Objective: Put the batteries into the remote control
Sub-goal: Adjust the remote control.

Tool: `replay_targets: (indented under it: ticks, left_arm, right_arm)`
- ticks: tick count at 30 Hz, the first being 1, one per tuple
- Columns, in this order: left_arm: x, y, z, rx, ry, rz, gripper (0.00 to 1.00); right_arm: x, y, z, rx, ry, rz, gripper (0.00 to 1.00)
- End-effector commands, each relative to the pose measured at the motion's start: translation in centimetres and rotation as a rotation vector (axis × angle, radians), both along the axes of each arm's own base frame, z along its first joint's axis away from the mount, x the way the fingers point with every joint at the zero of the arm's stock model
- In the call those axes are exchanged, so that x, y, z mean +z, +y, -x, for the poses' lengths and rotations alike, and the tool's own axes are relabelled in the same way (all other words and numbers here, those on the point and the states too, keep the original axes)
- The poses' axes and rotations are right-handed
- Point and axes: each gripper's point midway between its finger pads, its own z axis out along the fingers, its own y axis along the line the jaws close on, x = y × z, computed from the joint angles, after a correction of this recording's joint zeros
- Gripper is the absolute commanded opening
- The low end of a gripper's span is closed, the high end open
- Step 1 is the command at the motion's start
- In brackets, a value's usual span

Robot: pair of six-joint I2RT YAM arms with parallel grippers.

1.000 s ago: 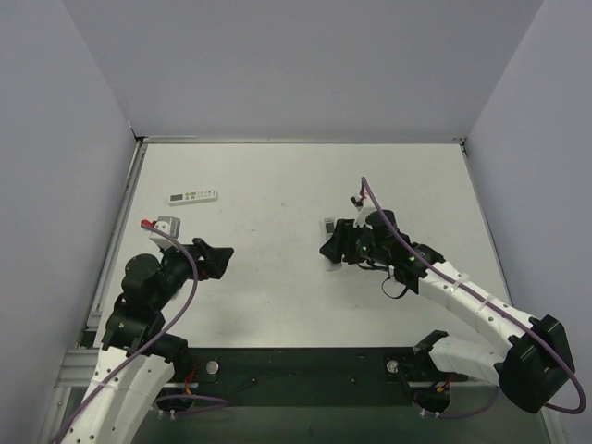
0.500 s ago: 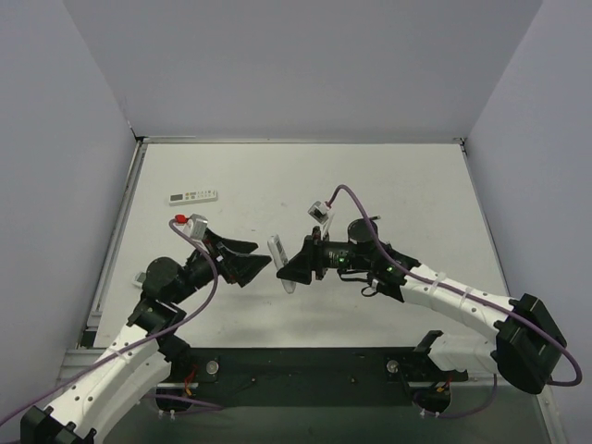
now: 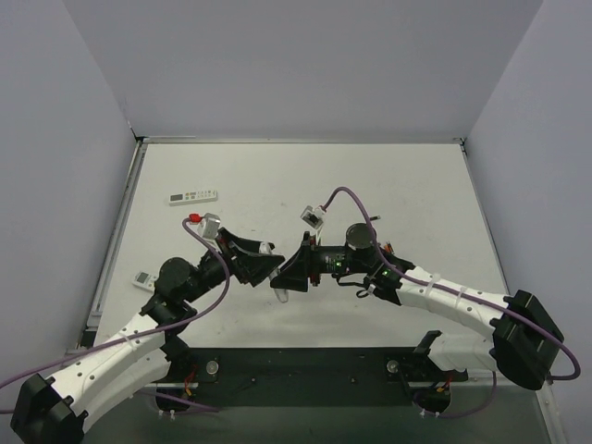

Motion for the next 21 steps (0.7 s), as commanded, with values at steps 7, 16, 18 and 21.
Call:
replay_targets:
  ticks: [7,16,18,21]
  left_arm:
    - [1.0,0.1,-0.7,0.082,0.037,0.05,0.2]
    - [-4.0,4.3,-4.0,0.421,0.337,-0.128,0.0]
    - [-4.8,5.0,-4.4,0.475,0.385,-0.157,0.0]
    - [-5.4,5.5,-4.8,0.52,0.424,-0.17,0.0]
  right_arm:
    - [0.8,0.4,-0.6,-0.025,-0.06,-0.053,0.51]
    - [-2.5,-2.4,-4.0,-0.298,-0.146,0.141,0.82]
    - [-2.7,-2.5,-3.8,-0.304,-0.178,0.161,0.82]
    - [-3.4,-2.1,-3.7,-0.335,-0.237,0.212,0.82]
